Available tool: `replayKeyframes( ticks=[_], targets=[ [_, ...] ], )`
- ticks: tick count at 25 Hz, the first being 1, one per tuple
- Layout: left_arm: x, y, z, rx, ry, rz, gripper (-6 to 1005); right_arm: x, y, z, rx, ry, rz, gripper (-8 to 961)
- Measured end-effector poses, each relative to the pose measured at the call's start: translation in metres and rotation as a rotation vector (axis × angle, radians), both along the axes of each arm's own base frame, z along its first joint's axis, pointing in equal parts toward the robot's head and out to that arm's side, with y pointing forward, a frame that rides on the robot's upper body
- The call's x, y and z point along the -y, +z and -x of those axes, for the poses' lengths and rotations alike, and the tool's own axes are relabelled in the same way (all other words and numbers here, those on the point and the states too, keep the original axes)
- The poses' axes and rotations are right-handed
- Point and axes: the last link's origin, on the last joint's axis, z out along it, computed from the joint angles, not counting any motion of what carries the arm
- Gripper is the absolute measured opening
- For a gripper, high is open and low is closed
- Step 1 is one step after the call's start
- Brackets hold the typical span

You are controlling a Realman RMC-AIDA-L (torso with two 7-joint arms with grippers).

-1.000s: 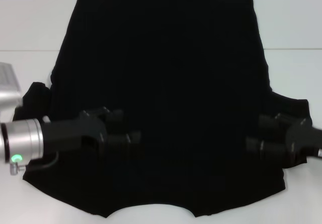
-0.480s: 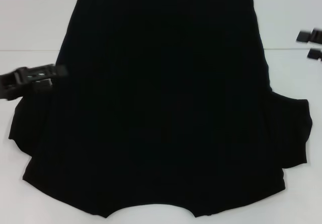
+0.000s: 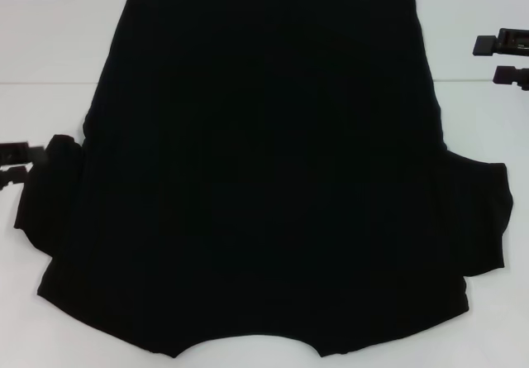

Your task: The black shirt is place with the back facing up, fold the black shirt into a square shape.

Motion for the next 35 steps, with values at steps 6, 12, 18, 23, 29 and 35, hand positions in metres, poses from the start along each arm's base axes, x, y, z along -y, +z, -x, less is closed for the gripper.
replayKeyframes(
  ticks=[6, 12, 18, 23, 29, 35],
  targets=[
    [-0.001, -0.010, 0.017, -0.097, 0.070, 0.028, 525, 0.001, 0.001, -0.002, 0.001, -0.006, -0.001, 882],
    [-0.001, -0.013, 0.023, -0.124, 0.091, 0.026, 409, 0.002, 0.000, -0.004, -0.002, -0.012, 0.004, 882],
    [0.000, -0.014, 0.033, -0.166, 0.127, 0.014, 384, 0.003, 0.000, -0.005, -0.004, -0.015, 0.006, 882],
    [0.000, -0.024, 0.038, -0.173, 0.149, 0.031, 383, 0.003, -0.001, -0.005, -0.005, -0.017, 0.007, 882],
    [-0.003, -0.033, 0.038, -0.186, 0.150, 0.053, 380, 0.003, -0.001, -0.006, -0.006, -0.019, 0.007, 882],
    [-0.006, -0.040, 0.030, -0.194, 0.120, 0.091, 378, 0.004, -0.001, -0.006, -0.006, -0.019, 0.007, 881]
  ],
)
